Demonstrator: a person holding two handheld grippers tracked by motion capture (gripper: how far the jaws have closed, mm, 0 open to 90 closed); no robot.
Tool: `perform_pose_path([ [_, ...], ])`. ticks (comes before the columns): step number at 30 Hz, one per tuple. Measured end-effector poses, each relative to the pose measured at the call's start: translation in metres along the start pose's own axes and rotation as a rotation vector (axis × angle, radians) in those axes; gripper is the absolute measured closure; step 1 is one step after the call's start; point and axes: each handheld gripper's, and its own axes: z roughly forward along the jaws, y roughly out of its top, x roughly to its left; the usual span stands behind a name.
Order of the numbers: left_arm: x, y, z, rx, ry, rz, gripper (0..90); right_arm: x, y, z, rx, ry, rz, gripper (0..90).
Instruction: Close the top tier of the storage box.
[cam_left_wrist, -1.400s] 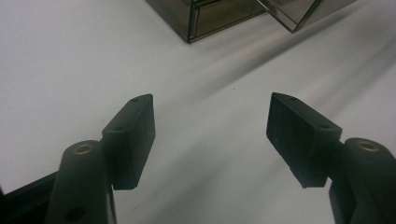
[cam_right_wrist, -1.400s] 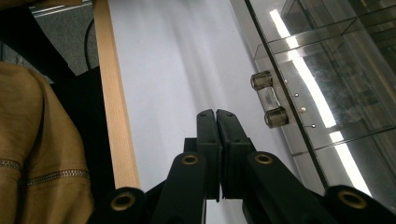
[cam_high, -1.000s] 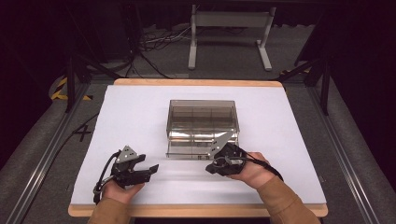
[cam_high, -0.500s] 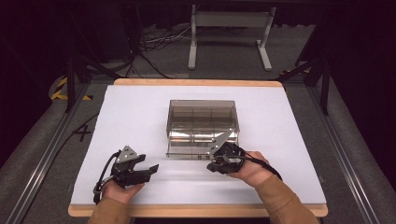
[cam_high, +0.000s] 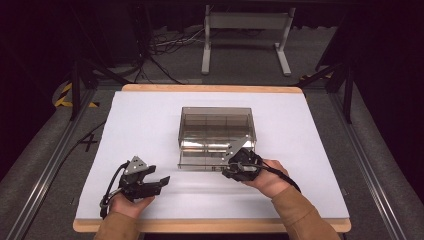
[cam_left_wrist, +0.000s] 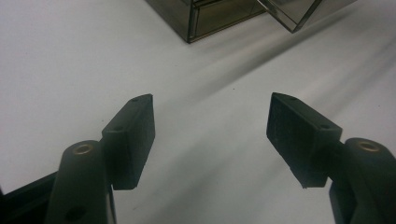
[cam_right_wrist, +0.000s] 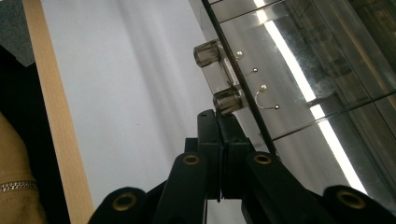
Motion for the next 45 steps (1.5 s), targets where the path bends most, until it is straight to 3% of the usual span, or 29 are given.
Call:
perform_pose_path([
  [45,0.0,0.0,0.0,0.0,-0.004,-0.004,33.1,-0.022,0.007,-0.001,-0.062,-0.084,0.061,89.8],
])
